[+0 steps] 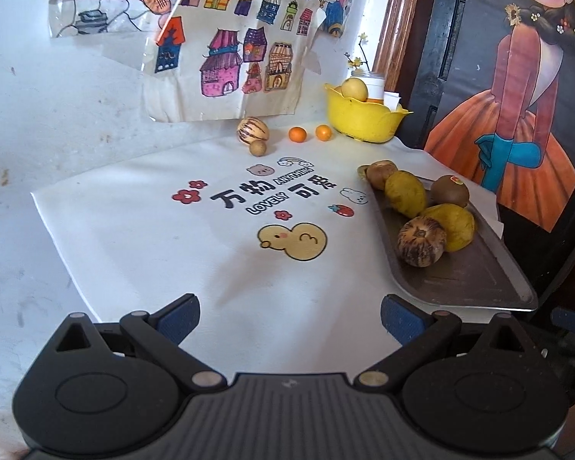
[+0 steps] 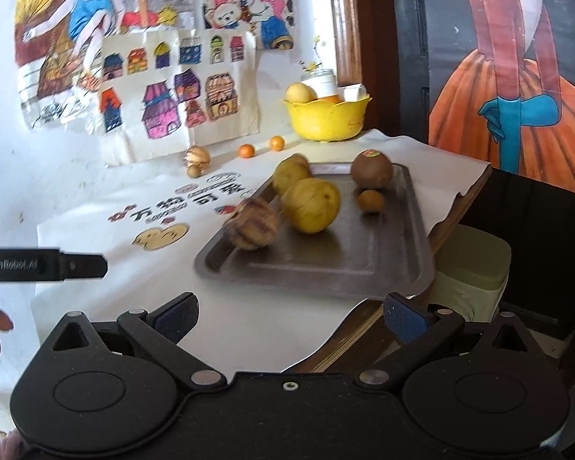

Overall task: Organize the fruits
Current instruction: 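Lift both open grippers away from the tray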

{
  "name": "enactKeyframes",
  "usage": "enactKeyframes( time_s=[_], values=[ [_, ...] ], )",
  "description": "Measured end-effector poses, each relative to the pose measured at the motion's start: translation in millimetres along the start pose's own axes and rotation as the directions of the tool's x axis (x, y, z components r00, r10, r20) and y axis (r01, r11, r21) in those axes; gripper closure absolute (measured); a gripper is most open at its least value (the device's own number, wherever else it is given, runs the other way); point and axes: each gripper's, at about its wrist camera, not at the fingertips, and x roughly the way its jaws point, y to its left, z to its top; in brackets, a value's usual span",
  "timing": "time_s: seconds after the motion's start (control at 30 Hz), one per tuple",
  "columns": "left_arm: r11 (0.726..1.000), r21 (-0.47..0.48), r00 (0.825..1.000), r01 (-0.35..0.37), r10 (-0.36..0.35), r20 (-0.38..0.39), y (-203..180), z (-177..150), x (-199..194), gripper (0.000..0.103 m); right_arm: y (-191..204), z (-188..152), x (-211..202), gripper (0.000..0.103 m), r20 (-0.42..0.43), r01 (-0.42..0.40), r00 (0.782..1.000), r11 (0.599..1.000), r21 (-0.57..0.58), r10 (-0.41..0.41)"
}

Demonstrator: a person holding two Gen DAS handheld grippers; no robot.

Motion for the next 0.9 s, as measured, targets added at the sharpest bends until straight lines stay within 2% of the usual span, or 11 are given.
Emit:
enactKeyframes(
  time_s=[0.3,0.53,0.9],
  values=[
    [0.998,-0.010,0.998,-0.063,0.063,0.005,20,0,-8,0.001,39,-16,2,0.001,-0.042,-0.064,0.997,0.996,-0.061,0.061],
    [0.988,-0.140,0.998,-0.061,0.060,-0.010,48,6,-6,0.001,60,-8,13,0.001,-0.029,-0.134,0.991,0.978,-0.160,0.131],
    [0.970,-0.223,0.995,-0.098,0.096,-0.022,77,23,15,0.001,66,12,43,0.001,-0.044,-0.179,0.984,0.963,-0.201,0.174]
  ],
)
